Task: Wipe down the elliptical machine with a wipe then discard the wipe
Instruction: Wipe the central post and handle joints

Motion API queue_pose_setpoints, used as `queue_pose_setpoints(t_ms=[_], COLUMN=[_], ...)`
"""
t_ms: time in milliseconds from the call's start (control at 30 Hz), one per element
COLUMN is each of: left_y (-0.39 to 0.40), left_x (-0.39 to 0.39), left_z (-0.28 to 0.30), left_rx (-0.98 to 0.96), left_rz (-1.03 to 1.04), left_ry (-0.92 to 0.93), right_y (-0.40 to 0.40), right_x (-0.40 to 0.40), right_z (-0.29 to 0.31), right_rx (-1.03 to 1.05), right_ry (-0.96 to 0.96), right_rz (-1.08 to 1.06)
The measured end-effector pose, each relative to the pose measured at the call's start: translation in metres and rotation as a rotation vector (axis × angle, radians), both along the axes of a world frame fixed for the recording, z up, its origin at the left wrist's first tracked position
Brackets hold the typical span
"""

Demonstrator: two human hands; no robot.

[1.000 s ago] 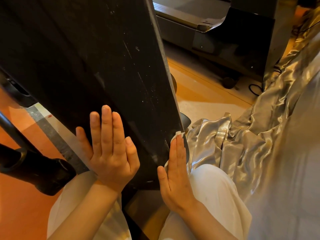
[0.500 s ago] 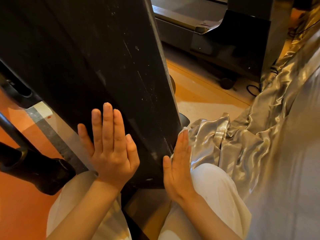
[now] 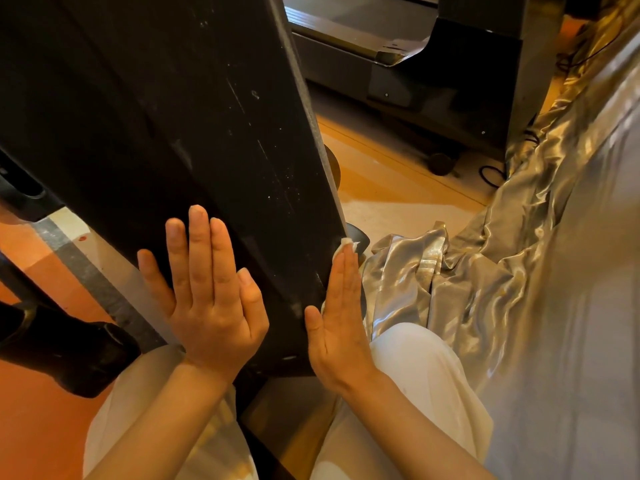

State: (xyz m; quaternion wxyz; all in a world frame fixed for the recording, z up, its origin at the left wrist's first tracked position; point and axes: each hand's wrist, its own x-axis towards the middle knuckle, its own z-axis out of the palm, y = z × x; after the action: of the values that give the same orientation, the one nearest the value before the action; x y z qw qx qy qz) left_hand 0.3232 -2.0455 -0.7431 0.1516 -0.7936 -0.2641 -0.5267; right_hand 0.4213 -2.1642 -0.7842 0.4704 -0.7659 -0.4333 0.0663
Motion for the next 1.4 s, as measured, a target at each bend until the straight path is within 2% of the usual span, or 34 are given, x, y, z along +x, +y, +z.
queue_pose_setpoints(t_ms=[100,233,333,467,567,733,867,967,1167,1400], left_y=[-0.001,-0.002,-0.001,-0.001,-0.001,-0.001,0.000,0.000,0.000,-0.001], left_x=[0.000,0.002,0.002,0.002,0.001,0.000,0.000,0.001,0.000,0.000], left_z=[0.000,0.000,-0.001,0.000,-0.001,-0.001,-0.001,-0.001,0.000,-0.001], left_rx=[0.004,-0.006,0.003,0.005,-0.003,-0.004,0.005,0.003,0.007,-0.002], left_rz=[-0.002,0.001,0.004,0.000,0.003,-0.003,-0.003,-0.011,-0.004,-0.014], left_ry=[-0.003,-0.020,-0.023,-0.024,-0.024,-0.014,-0.015,-0.020,-0.008,-0.016], right_y=[0.003,0.001,-0.007,-0.010,-0.010,-0.019,-0.024,-0.018,-0.017,-0.027], right_x=[-0.009,-0.027,-0.035,-0.044,-0.055,-0.050,-0.057,-0.069,-0.065,-0.065], right_z=[0.011,0.016,-0.003,-0.010,-0.006,-0.016,-0.019,-0.011,-0.013,-0.029], right_rx=[0.028,0.058,0.012,-0.026,-0.023,-0.089,-0.157,-0.110,-0.125,-0.145], right_ry=[0.035,-0.021,-0.041,0.023,0.048,-0.088,0.084,0.135,-0.189,-0.215], right_rz=[0.010,0.138,0.079,-0.025,0.024,0.047,-0.031,-0.052,0.018,-0.047])
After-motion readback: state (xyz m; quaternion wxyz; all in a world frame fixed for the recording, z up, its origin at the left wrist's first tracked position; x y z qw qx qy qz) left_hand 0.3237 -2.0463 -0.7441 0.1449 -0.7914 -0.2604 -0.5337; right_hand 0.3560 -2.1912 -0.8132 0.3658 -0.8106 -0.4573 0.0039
